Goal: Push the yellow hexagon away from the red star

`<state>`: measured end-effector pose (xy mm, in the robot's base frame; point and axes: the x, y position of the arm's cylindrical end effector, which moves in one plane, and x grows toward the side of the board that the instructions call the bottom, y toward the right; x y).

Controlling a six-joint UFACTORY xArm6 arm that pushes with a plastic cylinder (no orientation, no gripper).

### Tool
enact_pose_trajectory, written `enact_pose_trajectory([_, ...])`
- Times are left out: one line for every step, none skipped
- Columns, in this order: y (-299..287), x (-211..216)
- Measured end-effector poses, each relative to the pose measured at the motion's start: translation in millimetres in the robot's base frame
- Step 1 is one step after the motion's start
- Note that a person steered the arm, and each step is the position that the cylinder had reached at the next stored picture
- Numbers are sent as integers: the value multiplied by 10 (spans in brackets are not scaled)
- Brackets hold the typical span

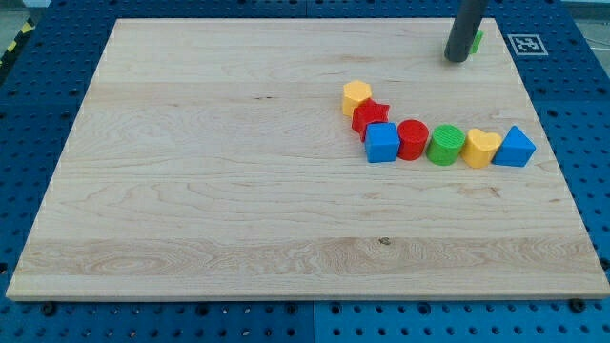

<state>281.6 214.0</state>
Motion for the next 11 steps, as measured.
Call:
enact_pose_trajectory([0, 140])
enact_pose_trajectory([-95, 502])
enact_pose_trajectory([-533, 487])
enact_pose_trajectory([-1364, 478])
enact_pose_trajectory([-2169, 573])
enact_pose_trajectory([-2269, 945])
enact_pose_trajectory([-1921, 1176])
enact_pose_trajectory([-1397, 1019])
enact_pose_trajectory([-972, 657])
enact_pose_trajectory([-1008, 641])
enact_pose_trajectory([-1495, 751])
